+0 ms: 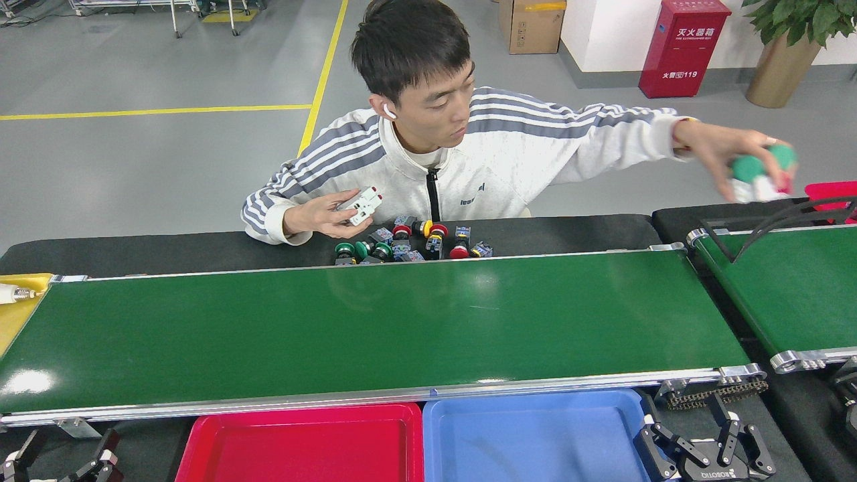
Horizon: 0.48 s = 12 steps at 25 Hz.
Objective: Pick switch part from conveyor to tray
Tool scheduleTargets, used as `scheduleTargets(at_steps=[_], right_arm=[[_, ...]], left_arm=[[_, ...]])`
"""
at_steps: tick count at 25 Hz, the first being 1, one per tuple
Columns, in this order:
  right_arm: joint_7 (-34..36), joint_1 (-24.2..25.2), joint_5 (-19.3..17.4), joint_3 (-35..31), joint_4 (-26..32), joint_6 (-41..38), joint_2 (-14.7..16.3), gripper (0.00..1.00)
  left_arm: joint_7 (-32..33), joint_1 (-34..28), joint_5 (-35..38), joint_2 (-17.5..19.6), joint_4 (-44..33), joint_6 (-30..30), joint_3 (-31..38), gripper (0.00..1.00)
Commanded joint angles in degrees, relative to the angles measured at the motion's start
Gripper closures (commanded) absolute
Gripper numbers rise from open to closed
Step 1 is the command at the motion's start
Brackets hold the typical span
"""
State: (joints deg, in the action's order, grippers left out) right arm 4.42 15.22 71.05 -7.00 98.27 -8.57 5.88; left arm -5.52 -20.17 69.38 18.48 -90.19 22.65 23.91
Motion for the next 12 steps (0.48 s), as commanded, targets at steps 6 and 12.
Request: scheduleTargets(at_steps=[6,12], right_arm=[[0.41,-0.19,0.05,-0.21,0.69,0.04,0.63,0.00],[0.41,0.07,0.41,-0.29,0.69,0.22,0.72,0.00]], left_arm=[[-0.63,-0.40,1.02,0.06,-0.96,0.11,0.52,0.00],[-0.72,-0.05,0.84,0.24,-1.40,0.46,0.69,0.00]])
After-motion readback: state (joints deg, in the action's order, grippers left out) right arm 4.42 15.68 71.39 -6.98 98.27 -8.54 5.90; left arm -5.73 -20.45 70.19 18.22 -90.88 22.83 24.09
